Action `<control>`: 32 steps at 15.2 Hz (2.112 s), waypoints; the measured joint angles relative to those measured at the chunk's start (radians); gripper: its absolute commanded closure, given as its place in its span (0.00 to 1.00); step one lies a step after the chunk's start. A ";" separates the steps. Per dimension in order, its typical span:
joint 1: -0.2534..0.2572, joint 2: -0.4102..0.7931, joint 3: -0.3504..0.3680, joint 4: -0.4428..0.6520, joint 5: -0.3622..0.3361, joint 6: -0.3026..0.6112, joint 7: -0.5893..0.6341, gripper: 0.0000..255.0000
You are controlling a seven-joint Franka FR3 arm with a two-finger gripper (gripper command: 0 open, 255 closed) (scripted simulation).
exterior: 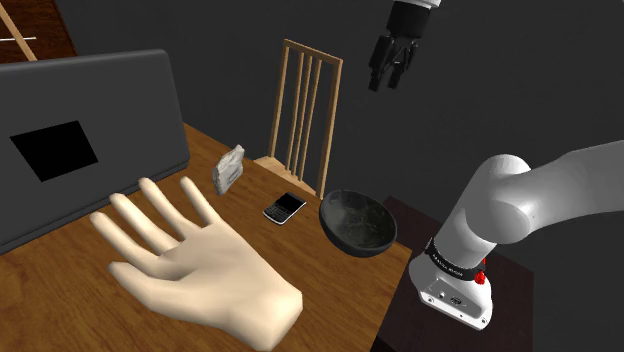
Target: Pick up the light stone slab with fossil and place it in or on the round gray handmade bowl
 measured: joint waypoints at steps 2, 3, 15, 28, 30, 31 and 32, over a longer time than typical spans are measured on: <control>-0.002 0.003 0.011 -0.003 0.007 0.006 0.021 0.00; -0.005 -0.001 0.033 -0.021 0.018 0.021 0.057 0.00; -0.066 0.219 0.362 0.001 0.155 0.243 0.646 0.00; -0.160 0.730 0.654 0.286 -0.010 0.435 1.364 0.00; -0.156 0.819 0.666 0.343 -0.066 0.446 1.473 0.00; -0.150 0.868 0.668 0.378 -0.098 0.448 1.526 0.00; -0.137 0.925 0.668 0.426 -0.134 0.444 1.584 0.00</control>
